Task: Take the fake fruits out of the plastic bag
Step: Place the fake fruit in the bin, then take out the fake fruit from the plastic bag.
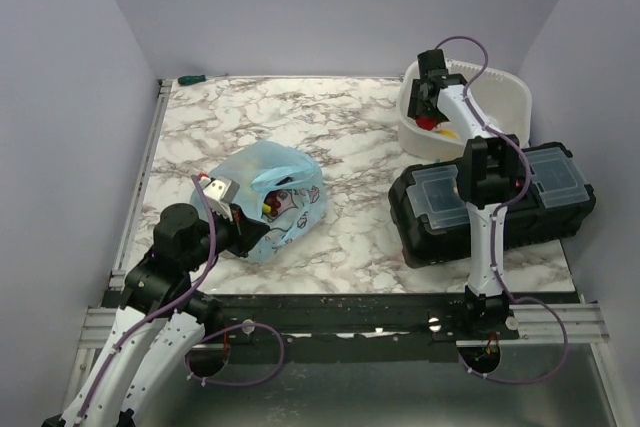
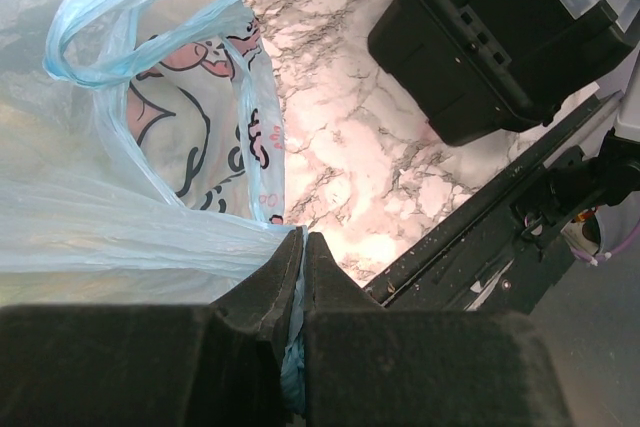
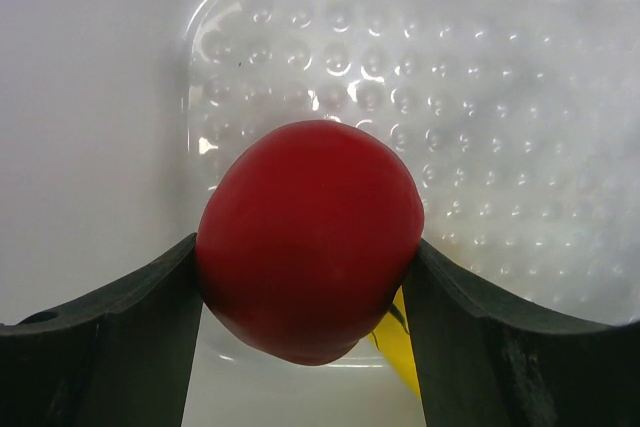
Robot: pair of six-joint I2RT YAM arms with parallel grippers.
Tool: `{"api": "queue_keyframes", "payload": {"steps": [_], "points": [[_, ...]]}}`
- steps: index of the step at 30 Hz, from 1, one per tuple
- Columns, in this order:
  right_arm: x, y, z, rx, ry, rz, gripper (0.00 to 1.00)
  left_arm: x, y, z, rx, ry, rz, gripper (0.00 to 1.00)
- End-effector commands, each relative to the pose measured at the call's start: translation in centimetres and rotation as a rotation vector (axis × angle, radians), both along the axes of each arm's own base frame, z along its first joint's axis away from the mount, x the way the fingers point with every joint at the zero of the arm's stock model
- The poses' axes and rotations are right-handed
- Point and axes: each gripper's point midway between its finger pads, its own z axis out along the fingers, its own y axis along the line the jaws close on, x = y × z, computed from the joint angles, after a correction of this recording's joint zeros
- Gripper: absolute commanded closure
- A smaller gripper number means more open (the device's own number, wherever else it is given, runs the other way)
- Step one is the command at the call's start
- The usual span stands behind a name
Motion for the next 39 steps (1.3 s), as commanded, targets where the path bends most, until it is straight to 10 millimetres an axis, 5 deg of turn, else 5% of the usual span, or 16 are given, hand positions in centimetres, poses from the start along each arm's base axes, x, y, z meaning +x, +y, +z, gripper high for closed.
{"api": "queue_keyframes", "payload": {"steps": [1, 11, 20, 25, 30, 35, 39], "points": [[-1.3, 0.8, -2.1, 0.015, 0.099, 0.049, 0.66, 0.2, 0.0, 0.4, 0.0, -0.017, 0.004, 1.0], [-1.0, 1.2, 0.8, 0.037, 0.043, 0.069, 0.16, 0.2, 0.0, 0.4, 0.001, -0.013, 0.002, 1.0], [-1.0, 1.7, 7.0, 0.065, -0.081, 0.077, 0.12, 0.2, 0.0, 0.4, 0.001, -0.014, 0.002, 1.0], [-2.3, 4.1, 13.2, 0.145, -0.267, 0.133, 0.1, 0.2, -0.1, 0.3, 0.0, -0.01, -0.004, 1.0], [-4.2, 6.5, 16.4, 0.277, -0.342, 0.207, 0.13, 0.2, -0.1, 0.3, 0.001, -0.008, -0.003, 1.0], [-7.5, 12.5, 19.9, 0.442, -0.401, 0.367, 0.18, 0.2, 0.0, 0.4, 0.0, -0.014, 0.001, 1.0], [-12.7, 20.5, 21.3, 0.498, -0.418, 0.595, 0.2, 0.1, -0.1, 0.5, -0.002, -0.022, -0.007, 1.0]]}}
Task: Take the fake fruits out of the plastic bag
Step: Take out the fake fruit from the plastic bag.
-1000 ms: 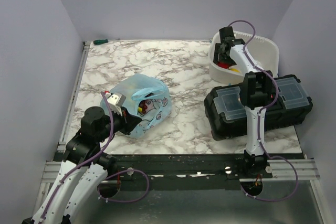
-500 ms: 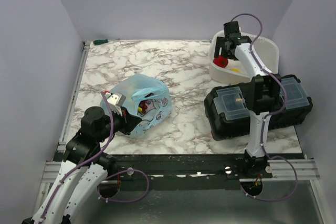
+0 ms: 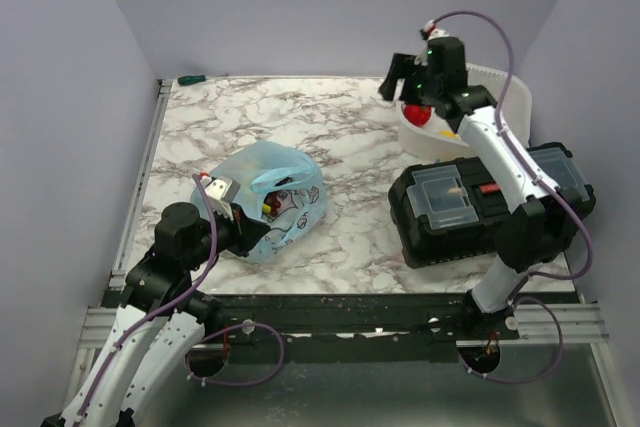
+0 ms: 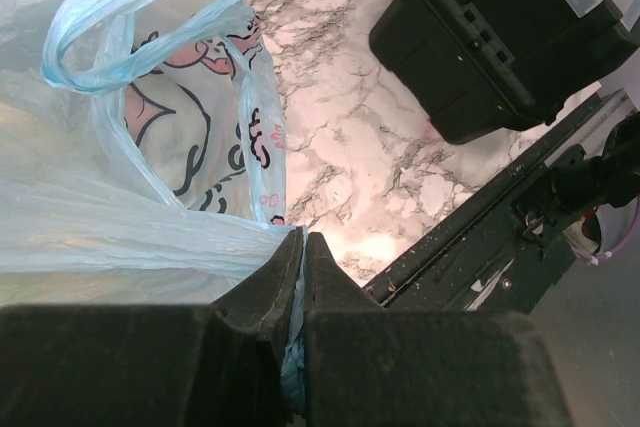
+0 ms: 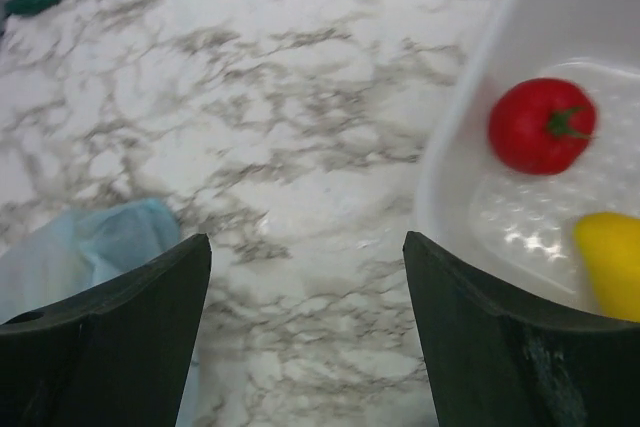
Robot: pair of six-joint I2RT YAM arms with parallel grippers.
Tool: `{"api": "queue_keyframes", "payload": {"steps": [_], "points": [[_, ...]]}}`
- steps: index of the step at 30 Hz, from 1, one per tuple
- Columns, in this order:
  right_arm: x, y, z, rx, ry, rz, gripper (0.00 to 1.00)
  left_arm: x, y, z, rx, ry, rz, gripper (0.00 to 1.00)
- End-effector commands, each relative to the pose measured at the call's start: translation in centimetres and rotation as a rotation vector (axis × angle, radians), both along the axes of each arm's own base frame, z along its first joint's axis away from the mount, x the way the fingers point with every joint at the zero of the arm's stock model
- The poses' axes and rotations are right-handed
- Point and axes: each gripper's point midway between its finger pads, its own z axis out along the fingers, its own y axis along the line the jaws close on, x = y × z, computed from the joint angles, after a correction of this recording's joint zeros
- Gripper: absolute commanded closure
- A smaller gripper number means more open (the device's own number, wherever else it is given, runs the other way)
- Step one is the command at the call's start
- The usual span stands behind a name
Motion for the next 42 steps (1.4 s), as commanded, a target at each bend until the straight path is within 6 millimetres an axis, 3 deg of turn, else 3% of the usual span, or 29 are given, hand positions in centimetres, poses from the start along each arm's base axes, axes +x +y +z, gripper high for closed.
{"api": "queue_keyframes", "payload": {"steps": [1, 3, 8, 14, 19, 25, 30, 34, 38, 42], "points": [[-6.5, 11.0, 1.3, 0.076, -0.059, 0.333, 0.2, -0.1, 0.0, 0.9, -0.009, -0.039, -0.01, 1.0], [-9.6, 14.2, 0.7, 0.074, -0.073, 0.428, 0.2, -0.2, 0.0, 1.1, -0.012, -0.053, -0.018, 1.0], [-16.8, 18.7, -1.3, 0.19, -0.057, 0.594, 0.22, -0.4, -0.1, 1.3, -0.018, -0.067, -0.025, 1.0], [-22.5, 20.4, -2.7, 0.188, -0.083, 0.667, 0.25, 0.0, 0.1, 0.7, -0.004, -0.023, 0.004, 1.0], [-27.0, 21.9, -2.6, 0.336, -0.128, 0.772, 0.3, -1.3, 0.5, 0.0, -0.001, 0.114, 0.037, 1.0], [-29.4, 25.2, -5.6, 0.427, -0.112, 0.834, 0.42, -3.2, 1.8, -1.8, 0.008, 0.31, 0.134, 1.0], [-29.7, 29.0, -8.9, 0.412, -0.082, 0.85, 0.47, -4.7, 2.4, -4.4, 0.016, 0.393, 0.161, 1.0], [-31.5, 31.9, -13.5, 0.325, -0.027, 0.898, 0.5, -5.7, 2.2, -6.0, 0.021, 0.464, 0.143, 1.0], [-33.5, 32.2, -18.5, 0.275, 0.051, 0.887, 0.52, -6.2, 2.2, -5.7, 0.025, 0.47, 0.127, 1.0], [-33.5, 31.0, -21.5, 0.217, 0.082, 0.836, 0.52, -6.5, 2.6, -6.1, 0.055, 0.493, 0.139, 1.0]]}}
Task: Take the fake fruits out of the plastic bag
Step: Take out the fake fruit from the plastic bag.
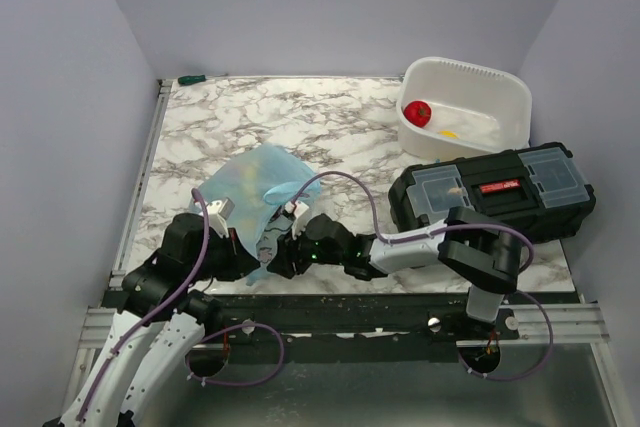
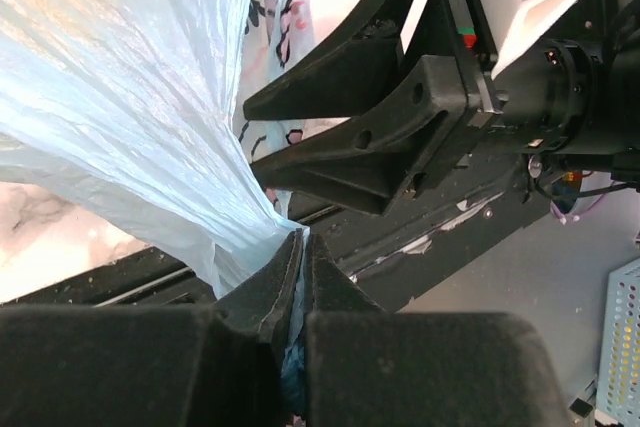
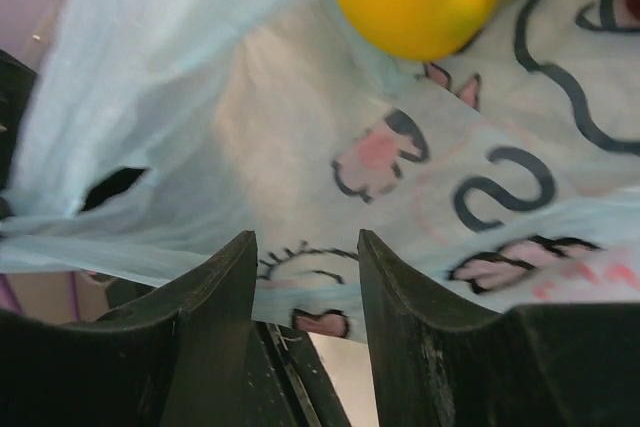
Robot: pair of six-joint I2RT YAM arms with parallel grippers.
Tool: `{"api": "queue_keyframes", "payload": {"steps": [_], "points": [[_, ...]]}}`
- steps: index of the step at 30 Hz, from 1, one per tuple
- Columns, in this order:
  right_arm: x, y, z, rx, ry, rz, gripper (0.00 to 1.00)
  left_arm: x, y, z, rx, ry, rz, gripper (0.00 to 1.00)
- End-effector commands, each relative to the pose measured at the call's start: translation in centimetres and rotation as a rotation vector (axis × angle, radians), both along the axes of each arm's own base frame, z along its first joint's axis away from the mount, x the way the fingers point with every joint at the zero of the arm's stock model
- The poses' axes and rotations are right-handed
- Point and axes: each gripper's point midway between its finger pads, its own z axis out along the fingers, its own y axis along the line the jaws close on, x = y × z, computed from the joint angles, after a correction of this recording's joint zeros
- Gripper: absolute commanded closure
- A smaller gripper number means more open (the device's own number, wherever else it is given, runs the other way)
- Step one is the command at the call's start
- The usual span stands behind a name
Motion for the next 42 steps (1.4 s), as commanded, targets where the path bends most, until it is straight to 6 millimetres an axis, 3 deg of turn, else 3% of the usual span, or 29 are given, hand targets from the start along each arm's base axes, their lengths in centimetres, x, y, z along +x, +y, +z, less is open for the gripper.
{"api": "queue_keyframes", "payload": {"steps": [1, 7, 11, 15, 18, 22, 28, 32, 36, 38, 42], "points": [[1.3, -0.9, -1.7, -0.038, -0.035, -0.102, 0.52, -1.1, 0.4, -0.3, 0.019, 0.044, -0.004, 1.0], [3.5, -1.1, 1.9, -0.024, -0.123, -0.19, 0.52, -0.7, 0.4, 1.5, -0.041, -0.074, 0.023, 1.0], [5.1, 0.6, 3.0, -0.026, -0.167, -0.224, 0.52, -0.5, -0.4, 2.5, -0.079, -0.107, -0.017, 1.0], [6.8, 2.4, 2.5, -0.05, -0.189, -0.265, 0.49, -0.5, -0.7, 2.5, -0.07, -0.108, -0.054, 1.0], [7.5, 3.5, 2.1, -0.042, -0.204, -0.275, 0.4, -0.6, -0.9, 2.5, -0.083, -0.116, -0.068, 1.0], [7.5, 4.5, 1.5, -0.036, -0.208, -0.247, 0.35, -0.7, -0.8, 2.5, -0.085, -0.124, -0.066, 1.0], [6.8, 4.4, 0.8, -0.007, -0.211, -0.208, 0.31, -0.6, -0.7, 2.3, -0.088, -0.127, -0.047, 1.0], [6.8, 5.8, 0.0, 0.001, -0.251, -0.156, 0.21, -0.5, -0.7, 2.3, -0.091, -0.127, -0.045, 1.0], [8.0, 8.2, -1.1, -0.011, -0.276, -0.146, 0.19, -0.6, -0.7, 1.9, -0.079, -0.106, -0.053, 1.0], [8.3, 8.5, -1.1, -0.007, -0.287, -0.153, 0.21, -0.6, -0.8, 1.8, -0.08, -0.105, -0.054, 1.0], [7.8, 9.3, -1.5, 0.009, -0.275, -0.113, 0.47, -0.6, -0.8, 1.9, -0.075, -0.099, -0.053, 1.0]]}}
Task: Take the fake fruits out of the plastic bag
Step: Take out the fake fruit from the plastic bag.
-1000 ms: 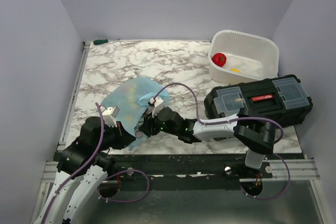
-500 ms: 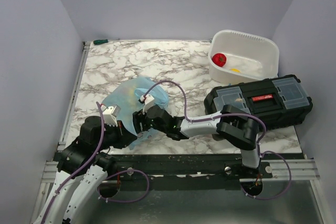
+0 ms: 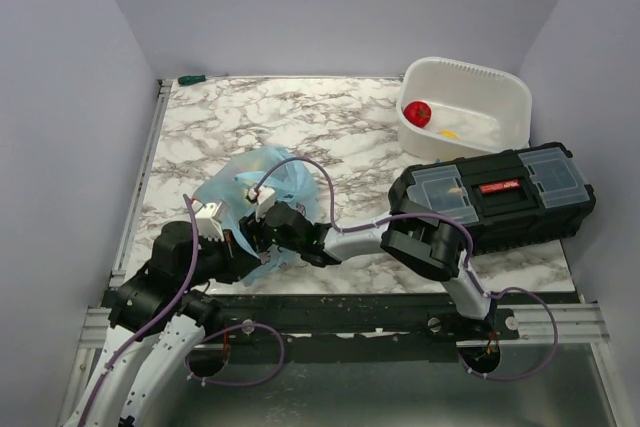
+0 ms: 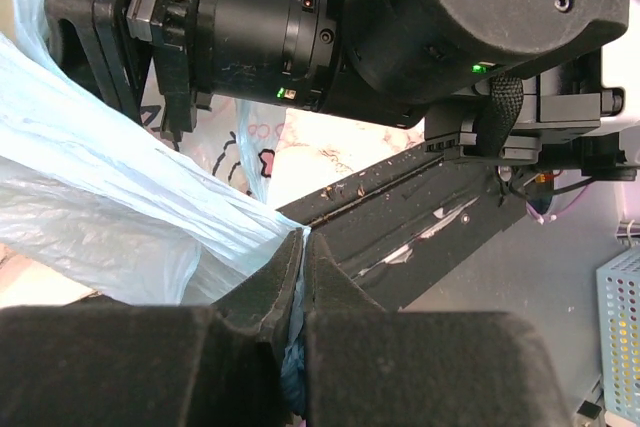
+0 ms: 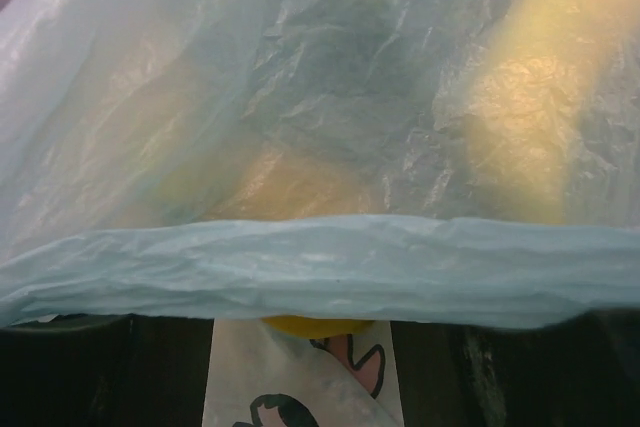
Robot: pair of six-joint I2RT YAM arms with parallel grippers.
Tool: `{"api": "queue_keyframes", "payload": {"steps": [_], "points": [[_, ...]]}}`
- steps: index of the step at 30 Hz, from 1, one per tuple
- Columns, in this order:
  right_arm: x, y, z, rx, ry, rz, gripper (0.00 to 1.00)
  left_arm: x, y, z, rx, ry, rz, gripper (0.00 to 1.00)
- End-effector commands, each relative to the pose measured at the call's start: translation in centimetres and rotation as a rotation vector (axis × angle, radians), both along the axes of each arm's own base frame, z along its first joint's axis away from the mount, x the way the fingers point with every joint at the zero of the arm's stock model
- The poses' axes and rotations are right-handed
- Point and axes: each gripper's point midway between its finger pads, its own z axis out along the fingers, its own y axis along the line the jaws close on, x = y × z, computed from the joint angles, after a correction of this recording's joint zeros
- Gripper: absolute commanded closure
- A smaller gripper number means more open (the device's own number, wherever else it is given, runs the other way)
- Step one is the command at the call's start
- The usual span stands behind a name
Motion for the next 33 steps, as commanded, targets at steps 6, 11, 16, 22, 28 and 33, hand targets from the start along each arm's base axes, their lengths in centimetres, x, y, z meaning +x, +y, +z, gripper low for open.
{"api": "queue_keyframes", "payload": {"steps": [6, 11, 16, 22, 28, 33], "points": [[0.8, -0.1, 2.1, 0.051, -0.037, -0.031, 0.74, -0.2, -0.2, 0.1, -0.009, 0.001, -0.013, 1.0], [0.8, -3.0, 5.1, 0.057, -0.068, -0.091, 0.88, -0.1, 0.3, 0.6, -0.002, -0.023, 0.013, 1.0], [0.4, -6.2, 6.1, 0.045, -0.067, -0.139, 0.92, 0.0, 1.4, 2.3, 0.057, -0.052, 0.038, 1.0], [-0.8, -8.2, 6.3, 0.074, -0.03, -0.142, 0.95, 0.9, 2.5, 2.4, 0.119, -0.093, 0.076, 1.0], [-1.1, -8.7, 9.4, 0.118, -0.014, -0.145, 0.97, 1.2, 2.3, 2.3, 0.117, -0.093, 0.069, 1.0], [-1.8, -9.1, 13.8, 0.203, -0.025, -0.12, 0.97, 1.3, 1.9, 1.4, 0.127, -0.043, 0.057, 1.0]]}}
